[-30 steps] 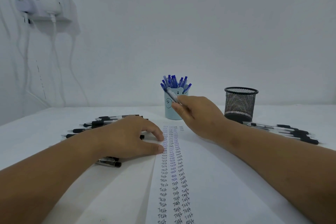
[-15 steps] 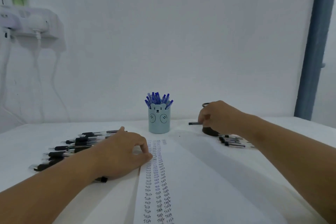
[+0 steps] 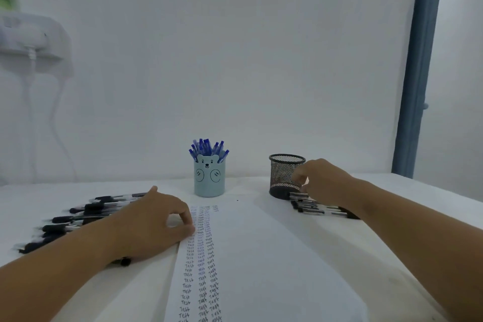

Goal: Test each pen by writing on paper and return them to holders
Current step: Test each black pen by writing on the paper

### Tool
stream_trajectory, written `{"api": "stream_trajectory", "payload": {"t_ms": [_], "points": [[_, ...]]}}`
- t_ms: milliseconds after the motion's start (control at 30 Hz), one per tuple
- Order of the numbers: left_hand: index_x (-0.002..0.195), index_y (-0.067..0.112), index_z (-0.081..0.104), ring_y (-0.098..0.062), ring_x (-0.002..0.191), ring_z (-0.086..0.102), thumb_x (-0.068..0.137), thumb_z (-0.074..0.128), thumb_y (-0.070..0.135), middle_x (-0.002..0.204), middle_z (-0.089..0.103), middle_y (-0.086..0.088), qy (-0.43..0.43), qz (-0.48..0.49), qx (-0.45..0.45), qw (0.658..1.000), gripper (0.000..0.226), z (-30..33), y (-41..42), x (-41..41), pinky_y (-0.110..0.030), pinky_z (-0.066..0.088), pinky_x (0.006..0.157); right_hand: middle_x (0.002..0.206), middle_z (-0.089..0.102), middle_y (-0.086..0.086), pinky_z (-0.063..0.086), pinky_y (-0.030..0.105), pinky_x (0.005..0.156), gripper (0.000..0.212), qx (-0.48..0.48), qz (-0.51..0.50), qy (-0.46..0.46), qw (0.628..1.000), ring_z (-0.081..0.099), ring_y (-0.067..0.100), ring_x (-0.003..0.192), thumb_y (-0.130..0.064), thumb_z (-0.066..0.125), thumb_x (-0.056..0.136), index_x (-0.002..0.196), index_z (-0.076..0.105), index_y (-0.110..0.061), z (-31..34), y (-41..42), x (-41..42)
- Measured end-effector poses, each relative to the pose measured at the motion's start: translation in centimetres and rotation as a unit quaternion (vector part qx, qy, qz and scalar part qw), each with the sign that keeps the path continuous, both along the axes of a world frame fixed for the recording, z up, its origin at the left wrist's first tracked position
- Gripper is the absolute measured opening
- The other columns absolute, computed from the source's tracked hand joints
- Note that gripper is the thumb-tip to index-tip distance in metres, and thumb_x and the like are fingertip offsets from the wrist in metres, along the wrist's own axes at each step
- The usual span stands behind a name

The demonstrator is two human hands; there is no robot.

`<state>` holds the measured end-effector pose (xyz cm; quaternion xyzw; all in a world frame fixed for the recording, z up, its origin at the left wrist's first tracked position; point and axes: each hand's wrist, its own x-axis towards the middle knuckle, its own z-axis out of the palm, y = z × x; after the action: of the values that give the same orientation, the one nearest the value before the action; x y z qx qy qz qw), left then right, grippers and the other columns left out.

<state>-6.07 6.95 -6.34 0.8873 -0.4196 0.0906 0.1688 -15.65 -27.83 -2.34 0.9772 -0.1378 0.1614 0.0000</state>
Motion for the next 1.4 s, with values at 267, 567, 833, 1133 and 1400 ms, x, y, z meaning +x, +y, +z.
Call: {"api": "stream_trajectory", "payload": {"t_ms": [267,567,833,1133,1400], "points": [[0.081,0.029,0.078,0.007,0.09,0.065,0.086,0.076,0.019,0.092,0.073,0.021,0.039,-0.004,-0.14,0.989,0.012,2.5,2.0,0.8,-0.014,0.049,0.082,0.101,0.066,-0.015,0.042,0.016,0.066,0.018,0.013,0.17,0.015,0.985,0.054,0.001,0.082,-0.021,0.062,0.097,0.108,0.07,-0.031,0.9,8.7,2.2],[0.088,0.04,0.078,-0.009,0.088,0.064,0.08,0.084,0.032,0.092,0.072,0.023,0.095,0.043,-0.016,0.994,0.012,4.0,6.4,2.7,-0.033,0.055,0.089,0.1,0.068,-0.007,0.054,0.034,0.089,0.023,0.035,0.274,0.158,0.948,0.062,0.013,0.097,-0.049,0.073,0.086,0.098,0.071,-0.029,-0.7,14.0,8.1],[0.084,0.032,0.075,-0.008,0.086,0.066,0.078,0.085,0.029,0.087,0.072,0.014,0.095,0.045,-0.018,0.994,0.012,2.3,5.6,3.7,-0.029,0.055,0.083,0.086,0.07,-0.008,0.051,0.027,0.075,0.025,0.138,0.299,0.152,0.932,0.061,0.007,0.077,-0.05,0.079,0.077,0.089,0.068,-0.03,-2.4,12.5,10.4],[0.092,0.036,0.072,0.0,0.089,0.06,0.083,0.081,0.028,0.09,0.067,0.023,0.065,0.043,-0.053,0.996,0.015,1.4,5.0,3.8,-0.015,0.048,0.079,0.077,0.063,-0.014,0.041,0.019,0.066,0.021,0.235,0.327,0.072,0.913,0.049,-0.003,0.06,-0.043,0.084,0.078,0.088,0.072,-0.029,-4.4,11.6,10.3],[0.086,0.031,0.075,0.001,0.089,0.06,0.087,0.077,0.022,0.088,0.068,0.017,0.004,0.024,-0.079,0.997,0.01,0.3,4.3,3.7,-0.013,0.044,0.079,0.077,0.063,-0.015,0.039,0.016,0.063,0.021,0.234,0.322,0.057,0.916,0.048,-0.003,0.057,-0.043,0.083,0.079,0.088,0.072,-0.029,-4.5,11.8,9.7]]}}
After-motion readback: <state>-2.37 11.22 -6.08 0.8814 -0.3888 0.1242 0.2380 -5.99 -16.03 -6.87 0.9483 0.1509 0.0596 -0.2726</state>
